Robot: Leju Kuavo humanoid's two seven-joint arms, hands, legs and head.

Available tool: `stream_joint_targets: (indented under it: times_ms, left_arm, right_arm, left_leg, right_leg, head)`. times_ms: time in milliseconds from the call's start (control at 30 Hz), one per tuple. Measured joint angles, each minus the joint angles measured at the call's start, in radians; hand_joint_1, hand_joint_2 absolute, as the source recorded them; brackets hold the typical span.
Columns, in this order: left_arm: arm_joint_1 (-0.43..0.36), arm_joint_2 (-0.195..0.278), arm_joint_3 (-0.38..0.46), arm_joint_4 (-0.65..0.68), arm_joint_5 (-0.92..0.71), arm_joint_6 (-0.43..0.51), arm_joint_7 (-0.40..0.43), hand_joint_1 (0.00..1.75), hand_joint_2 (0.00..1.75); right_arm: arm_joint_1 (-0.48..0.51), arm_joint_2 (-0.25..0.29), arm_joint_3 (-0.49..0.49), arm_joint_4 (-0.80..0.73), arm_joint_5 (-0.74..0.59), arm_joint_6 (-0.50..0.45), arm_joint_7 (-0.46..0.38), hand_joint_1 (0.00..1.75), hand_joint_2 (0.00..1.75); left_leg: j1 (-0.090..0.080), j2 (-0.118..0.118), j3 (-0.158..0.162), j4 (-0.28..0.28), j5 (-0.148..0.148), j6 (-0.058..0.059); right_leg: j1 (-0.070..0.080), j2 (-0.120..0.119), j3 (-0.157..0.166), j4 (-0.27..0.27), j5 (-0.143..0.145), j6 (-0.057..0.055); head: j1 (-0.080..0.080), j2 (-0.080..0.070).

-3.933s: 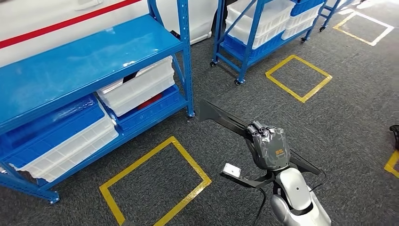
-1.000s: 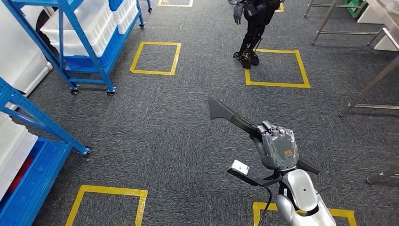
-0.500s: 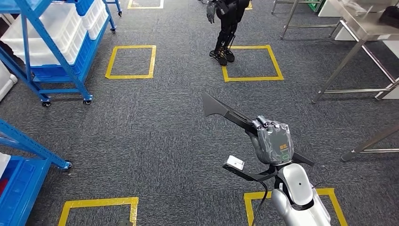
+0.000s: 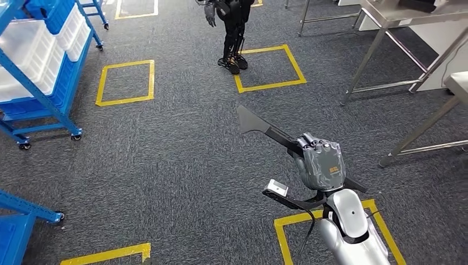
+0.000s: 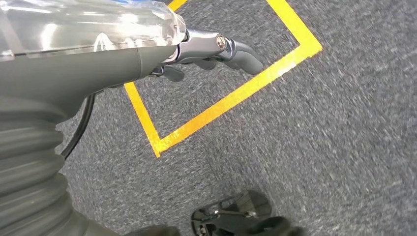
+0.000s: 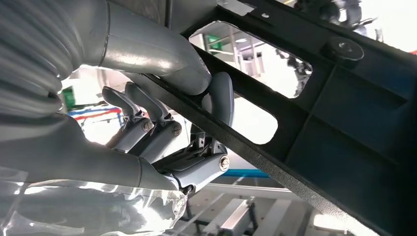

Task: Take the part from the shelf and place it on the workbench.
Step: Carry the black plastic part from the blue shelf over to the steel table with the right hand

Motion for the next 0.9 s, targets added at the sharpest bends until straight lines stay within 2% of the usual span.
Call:
stream_joint_targets:
  times_ms: [33, 67, 133, 167, 200, 267, 300, 367, 400, 433, 467, 500, 533, 567, 633, 667, 700, 733, 800, 867, 900]
  left_arm:
    - [0.000, 0.000, 0.000, 0.000, -0.001, 0.000, 0.000, 0.00, 1.75]
    - [0.000, 0.000, 0.000, 0.000, -0.002, 0.000, 0.000, 0.00, 1.75]
    - [-0.003, 0.002, 0.000, 0.000, -0.004, 0.000, 0.001, 0.00, 1.75]
    - [-0.003, 0.003, 0.000, 0.000, -0.004, 0.000, 0.001, 0.00, 1.75]
    - [-0.004, 0.004, 0.000, 0.000, -0.005, 0.001, 0.001, 0.00, 1.75]
    - [-0.005, 0.006, 0.000, 0.000, -0.005, 0.001, 0.002, 0.00, 1.75]
    - [-0.006, 0.006, 0.000, 0.000, -0.005, 0.001, 0.002, 0.00, 1.75]
    - [-0.008, 0.006, 0.000, 0.000, -0.005, 0.002, 0.002, 0.00, 1.75]
    - [-0.008, 0.006, 0.000, 0.000, -0.005, 0.002, 0.002, 0.00, 1.75]
    - [-0.007, 0.006, 0.000, 0.000, -0.005, 0.002, 0.002, 0.00, 1.75]
    - [-0.005, 0.007, 0.000, 0.000, -0.005, 0.002, 0.002, 0.00, 1.75]
    - [-0.003, 0.007, 0.000, 0.000, -0.005, 0.002, 0.002, 0.00, 1.75]
    - [-0.003, 0.007, 0.000, 0.000, -0.005, 0.003, 0.002, 0.00, 1.75]
    - [-0.003, 0.007, 0.000, 0.000, -0.005, 0.003, 0.002, 0.00, 1.75]
    - [-0.005, 0.007, 0.000, 0.000, -0.006, 0.003, 0.002, 0.00, 1.75]
    - [-0.005, 0.007, 0.000, 0.000, -0.007, 0.004, 0.002, 0.00, 1.75]
    - [-0.005, 0.008, 0.000, 0.000, -0.008, 0.004, 0.002, 0.00, 1.75]
    - [-0.005, 0.008, 0.000, 0.000, -0.009, 0.005, 0.002, 0.00, 1.75]
    - [-0.006, 0.008, 0.000, 0.000, -0.013, 0.004, 0.002, 0.00, 1.75]
    - [-0.006, 0.008, 0.000, 0.000, -0.016, 0.002, 0.003, 0.00, 1.75]
    - [-0.005, 0.008, 0.000, 0.000, -0.016, 0.001, 0.003, 0.00, 1.75]
  right_arm:
    - [0.000, 0.000, 0.000, 0.000, 0.000, 0.000, -0.001, 1.75, 1.75]
    - [0.000, 0.000, 0.000, 0.000, 0.000, 0.000, -0.001, 1.75, 1.75]
    - [-0.001, 0.000, 0.000, 0.000, -0.001, 0.000, -0.001, 1.75, 1.75]
    - [-0.002, 0.000, 0.000, 0.000, -0.001, 0.000, -0.001, 1.75, 1.75]
    - [-0.002, 0.000, 0.000, 0.000, -0.001, 0.000, -0.002, 1.75, 1.75]
    - [-0.003, 0.000, -0.001, 0.000, -0.001, 0.000, -0.002, 1.75, 1.75]
    - [-0.003, -0.001, -0.002, 0.000, -0.001, 0.000, -0.002, 1.75, 1.75]
    - [-0.006, -0.001, -0.002, 0.000, -0.002, 0.000, -0.002, 1.75, 1.75]
    - [-0.008, -0.001, -0.002, 0.000, -0.002, 0.000, -0.003, 1.75, 1.75]
    - [-0.010, -0.002, -0.003, 0.000, -0.002, 0.000, -0.003, 1.75, 1.75]
    - [-0.010, -0.002, -0.003, 0.000, -0.003, 0.000, -0.003, 1.75, 1.75]
    - [-0.010, -0.002, -0.003, 0.000, -0.002, 0.000, -0.003, 1.75, 1.75]
    - [-0.010, -0.002, -0.003, 0.001, -0.002, 0.000, -0.003, 1.75, 1.75]
    - [-0.012, -0.003, -0.003, 0.001, 0.001, 0.001, -0.002, 1.75, 1.75]
    - [-0.027, -0.003, -0.003, 0.000, 0.011, 0.008, 0.000, 1.75, 1.75]
    - [-0.039, -0.004, -0.003, -0.001, 0.020, 0.016, 0.003, 1.75, 1.75]
    - [-0.054, -0.006, -0.003, -0.001, 0.030, 0.027, 0.006, 1.75, 1.75]
    - [-0.071, -0.009, -0.003, -0.002, 0.043, 0.042, 0.012, 1.75, 1.75]
    - [-0.108, -0.021, -0.004, -0.001, 0.071, 0.078, 0.021, 1.75, 1.75]
    - [-0.152, -0.033, -0.004, 0.001, 0.095, 0.115, 0.029, 1.75, 1.75]
    - [-0.174, -0.039, -0.003, 0.004, 0.104, 0.132, 0.032, 1.75, 1.75]
  left_leg:
    - [0.000, -0.001, 0.004, -0.015, 0.022, 0.002]
    - [0.000, -0.006, 0.027, -0.069, 0.058, 0.005]
    - [0.001, -0.039, 0.092, -0.218, 0.127, 0.014]
    - [0.002, -0.054, 0.114, -0.267, 0.143, 0.017]
    - [0.001, -0.065, 0.125, -0.292, 0.147, 0.021]
    - [0.000, -0.053, 0.128, -0.300, 0.149, 0.030]
    - [0.001, -0.044, 0.131, -0.307, 0.154, 0.037]
    - [0.003, -0.024, 0.134, -0.320, 0.163, 0.049]
    - [0.002, -0.014, 0.134, -0.322, 0.165, 0.052]
    - [0.001, -0.004, 0.133, -0.322, 0.165, 0.054]
    - [-0.001, 0.006, 0.132, -0.322, 0.164, 0.054]
    - [-0.001, 0.017, 0.131, -0.321, 0.164, 0.054]
    - [-0.001, 0.027, 0.131, -0.320, 0.163, 0.054]
    - [-0.001, 0.036, 0.131, -0.319, 0.161, 0.052]
    - [-0.003, 0.053, 0.132, -0.314, 0.155, 0.045]
    - [-0.006, 0.061, 0.133, -0.311, 0.152, 0.040]
    - [-0.009, 0.069, 0.133, -0.309, 0.150, 0.035]
    - [-0.011, 0.077, 0.134, -0.309, 0.148, 0.030]
    - [-0.010, 0.088, 0.135, -0.306, 0.143, 0.020]
    - [-0.005, 0.057, 0.119, -0.266, 0.114, 0.009]
    - [-0.002, 0.033, 0.096, -0.216, 0.086, 0.005]
  right_leg:
    - [0.000, 0.012, 0.000, 0.001, 0.000, 0.000]
    - [0.000, 0.024, 0.001, 0.003, 0.000, 0.000]
    - [0.001, 0.046, -0.001, 0.008, -0.001, 0.005]
    - [0.001, 0.056, -0.003, 0.010, 0.000, 0.010]
    - [0.000, 0.065, -0.006, 0.010, 0.002, 0.016]
    - [-0.002, 0.082, -0.010, 0.007, 0.007, 0.030]
    - [-0.002, 0.077, -0.013, 0.009, 0.005, 0.036]
    - [0.000, 0.038, -0.036, 0.058, -0.030, 0.043]
    - [0.000, 0.011, -0.061, 0.113, -0.062, 0.044]
    - [-0.001, -0.006, -0.093, 0.180, -0.095, 0.047]
    - [-0.003, -0.014, -0.121, 0.240, -0.118, 0.049]
    - [-0.005, -0.019, -0.137, 0.274, -0.124, 0.051]
    - [-0.007, -0.022, -0.133, 0.270, -0.112, 0.053]
    - [-0.008, -0.028, -0.109, 0.226, -0.084, 0.054]
    - [-0.005, -0.063, -0.034, 0.088, -0.028, 0.051]
    - [-0.002, -0.078, -0.009, 0.038, -0.014, 0.047]
    - [0.001, -0.088, 0.003, 0.011, -0.009, 0.042]
    - [0.005, -0.085, 0.002, 0.007, -0.012, 0.036]
    - [0.002, -0.063, 0.000, 0.004, -0.007, 0.026]
    - [-0.002, -0.044, 0.002, -0.001, -0.002, 0.016]
    - [-0.003, -0.035, 0.002, -0.002, -0.001, 0.012]
  head:
    - [0.000, 0.000]
    - [0.000, 0.000]
    - [0.000, 0.000]
    - [0.000, 0.000]
    - [0.000, 0.000]
    - [0.000, 0.000]
    - [0.000, 0.000]
    - [0.000, 0.000]
    - [0.000, 0.000]
    - [0.000, 0.000]
    - [0.000, 0.000]
    - [0.000, 0.000]
    - [0.000, 0.000]
    - [0.000, 0.000]
    - [0.000, 0.000]
    - [0.000, 0.000]
    - [0.000, 0.000]
    - [0.000, 0.000]
    - [0.000, 0.000]
    - [0.000, 0.000]
    - [0.000, 0.000]
